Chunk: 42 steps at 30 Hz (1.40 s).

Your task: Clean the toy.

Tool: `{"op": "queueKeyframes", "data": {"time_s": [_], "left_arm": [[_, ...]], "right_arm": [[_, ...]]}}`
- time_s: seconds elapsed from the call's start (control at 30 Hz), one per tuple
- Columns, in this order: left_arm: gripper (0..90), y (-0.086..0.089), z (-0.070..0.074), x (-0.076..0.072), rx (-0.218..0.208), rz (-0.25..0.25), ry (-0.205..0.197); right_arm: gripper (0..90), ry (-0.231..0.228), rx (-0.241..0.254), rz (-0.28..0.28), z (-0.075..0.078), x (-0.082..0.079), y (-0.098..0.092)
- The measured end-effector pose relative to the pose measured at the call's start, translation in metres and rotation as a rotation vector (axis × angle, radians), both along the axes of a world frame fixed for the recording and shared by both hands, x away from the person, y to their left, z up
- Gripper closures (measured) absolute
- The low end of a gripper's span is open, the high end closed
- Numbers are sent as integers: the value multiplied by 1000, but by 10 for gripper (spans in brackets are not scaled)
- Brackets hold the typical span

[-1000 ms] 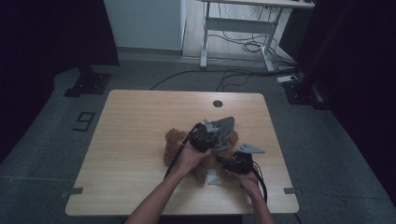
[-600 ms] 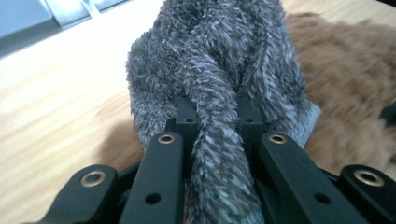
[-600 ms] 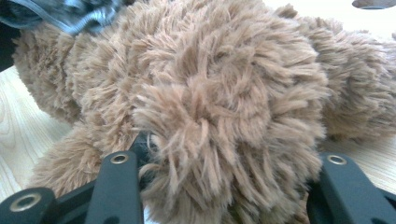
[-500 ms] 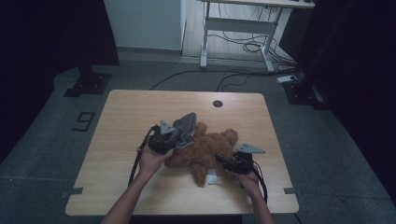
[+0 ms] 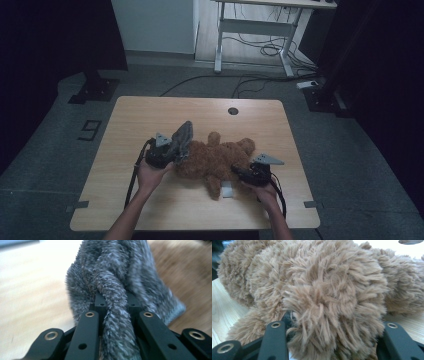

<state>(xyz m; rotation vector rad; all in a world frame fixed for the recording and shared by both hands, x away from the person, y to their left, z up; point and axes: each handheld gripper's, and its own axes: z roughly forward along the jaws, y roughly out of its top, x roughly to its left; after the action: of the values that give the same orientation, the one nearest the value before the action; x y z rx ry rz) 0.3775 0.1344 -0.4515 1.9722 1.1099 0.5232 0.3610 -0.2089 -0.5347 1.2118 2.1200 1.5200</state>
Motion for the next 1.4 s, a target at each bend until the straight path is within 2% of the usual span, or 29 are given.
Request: {"op": "queueKeyframes", "data": {"time_s": [0.1, 0.23, 0.37, 0.43, 0.5, 0.53, 0.6, 0.7, 0.8, 0.97, 1.07, 1.17, 1.33, 1.4], "left_arm": [[774, -26, 16, 6, 0, -54, -23], [772, -85, 23, 20, 5, -140, -20], [771, -134, 17, 35, 45, -194, -1], [771, -154, 9, 42, 105, -211, 7], [771, -166, -2, 46, 165, -212, 4], [772, -167, -5, 47, 168, -209, 8], [774, -162, -7, 48, 148, -203, 12], [774, -146, -6, 48, 179, -173, 13], [774, -123, -7, 48, 164, -136, 30], [772, -87, 1, 40, 154, -96, 7], [772, -64, 2, 35, 133, -68, 10], [772, -46, 3, 31, 143, -37, 4], [772, -21, -1, 25, 140, -5, 12], [772, -8, -5, 21, 124, 12, 25]], "right_arm": [[478, -4, -7, -3, 0, 0, 1], [479, -6, -11, -3, 1, -1, 1], [478, -7, -12, -1, 1, -1, 1], [478, -9, -12, -1, 1, -1, 1], [478, -8, -15, 1, 1, -1, 1], [478, -9, -16, -1, 1, -1, 0], [479, -1, -11, -3, 0, -1, 0], [478, -10, -19, -1, 1, -1, 1], [479, -13, -24, -1, 1, -2, 2], [478, -14, -22, 1, 1, -2, 2], [478, -13, -19, 1, 1, -1, 1], [478, -10, -17, 0, 1, -2, 1], [478, -9, -15, -1, 1, -2, 1], [478, -8, -14, 0, 1, -1, 1]]}}
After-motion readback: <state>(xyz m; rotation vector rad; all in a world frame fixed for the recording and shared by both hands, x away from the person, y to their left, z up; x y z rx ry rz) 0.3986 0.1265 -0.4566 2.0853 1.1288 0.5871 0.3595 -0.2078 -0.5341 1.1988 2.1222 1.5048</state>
